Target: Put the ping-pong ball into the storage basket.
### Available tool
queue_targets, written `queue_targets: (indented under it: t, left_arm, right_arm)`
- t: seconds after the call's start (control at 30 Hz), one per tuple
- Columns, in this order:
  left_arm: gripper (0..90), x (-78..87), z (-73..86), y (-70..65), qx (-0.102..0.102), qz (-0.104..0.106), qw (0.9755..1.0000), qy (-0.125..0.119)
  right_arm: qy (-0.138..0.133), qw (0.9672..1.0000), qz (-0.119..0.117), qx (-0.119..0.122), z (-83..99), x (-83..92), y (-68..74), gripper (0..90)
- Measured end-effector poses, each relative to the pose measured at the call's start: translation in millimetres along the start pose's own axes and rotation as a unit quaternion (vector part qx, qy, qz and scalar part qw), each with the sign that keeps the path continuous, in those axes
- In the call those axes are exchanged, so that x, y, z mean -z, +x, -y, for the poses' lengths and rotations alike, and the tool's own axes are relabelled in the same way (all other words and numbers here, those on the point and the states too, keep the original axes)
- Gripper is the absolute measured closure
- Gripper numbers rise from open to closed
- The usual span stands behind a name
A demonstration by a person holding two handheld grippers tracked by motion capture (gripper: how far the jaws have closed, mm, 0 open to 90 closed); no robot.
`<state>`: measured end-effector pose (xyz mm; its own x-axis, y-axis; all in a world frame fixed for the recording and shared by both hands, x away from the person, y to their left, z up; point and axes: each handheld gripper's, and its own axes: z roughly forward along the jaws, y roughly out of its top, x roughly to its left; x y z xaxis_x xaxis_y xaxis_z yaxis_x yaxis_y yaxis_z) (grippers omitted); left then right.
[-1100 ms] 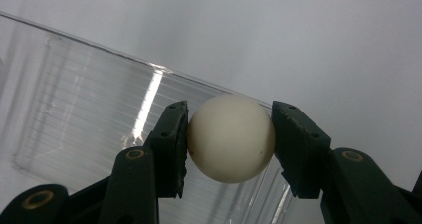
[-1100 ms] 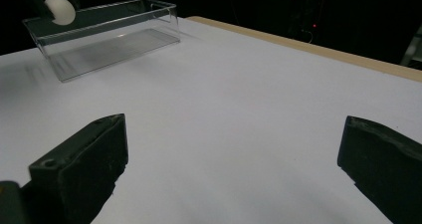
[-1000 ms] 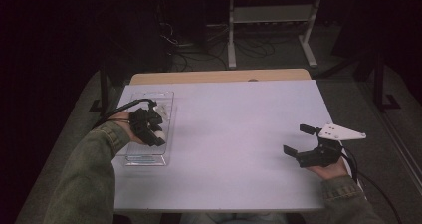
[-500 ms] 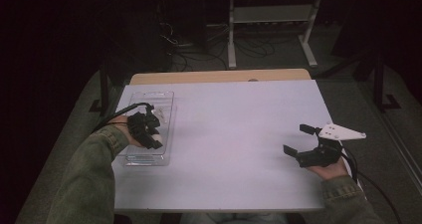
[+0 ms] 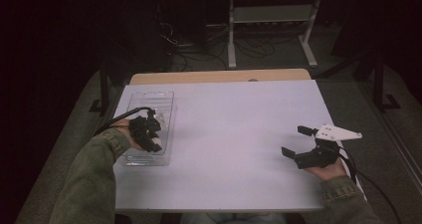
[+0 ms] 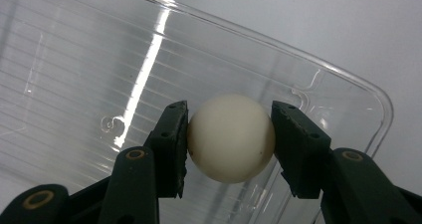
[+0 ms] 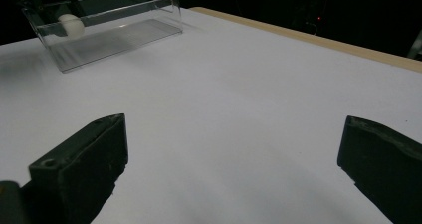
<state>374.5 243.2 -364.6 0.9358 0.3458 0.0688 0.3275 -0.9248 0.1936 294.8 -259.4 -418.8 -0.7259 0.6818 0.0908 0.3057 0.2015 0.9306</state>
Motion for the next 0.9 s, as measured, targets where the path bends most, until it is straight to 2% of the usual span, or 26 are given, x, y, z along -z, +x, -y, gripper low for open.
queue_targets:
  t: [0.17,0.43,0.6,0.9]
  left_arm:
    - [50.3,-2.1,-2.0,2.0,0.0,0.001,1.0,-0.003]
    - [50.2,-8.4,-4.9,3.4,-0.006,0.007,0.9999,0.006]
    - [50.2,-14.7,-5.5,4.9,0.001,0.013,0.9996,0.024]
    - [50.1,-21.1,-9.0,4.0,-0.004,0.014,0.9993,0.033]
  right_arm:
    - [0.004,1.0,-0.001,0.002,0.4,-1.2,0.3,0.0]
    - [0.008,1.0,-0.002,0.005,1.0,-2.0,1.5,0.0]
    - [0.012,0.9999,0.0,0.007,1.0,-3.4,3.2,0.0]
    - [0.012,0.9998,0.002,0.015,0.7,-3.6,4.1,0.0]
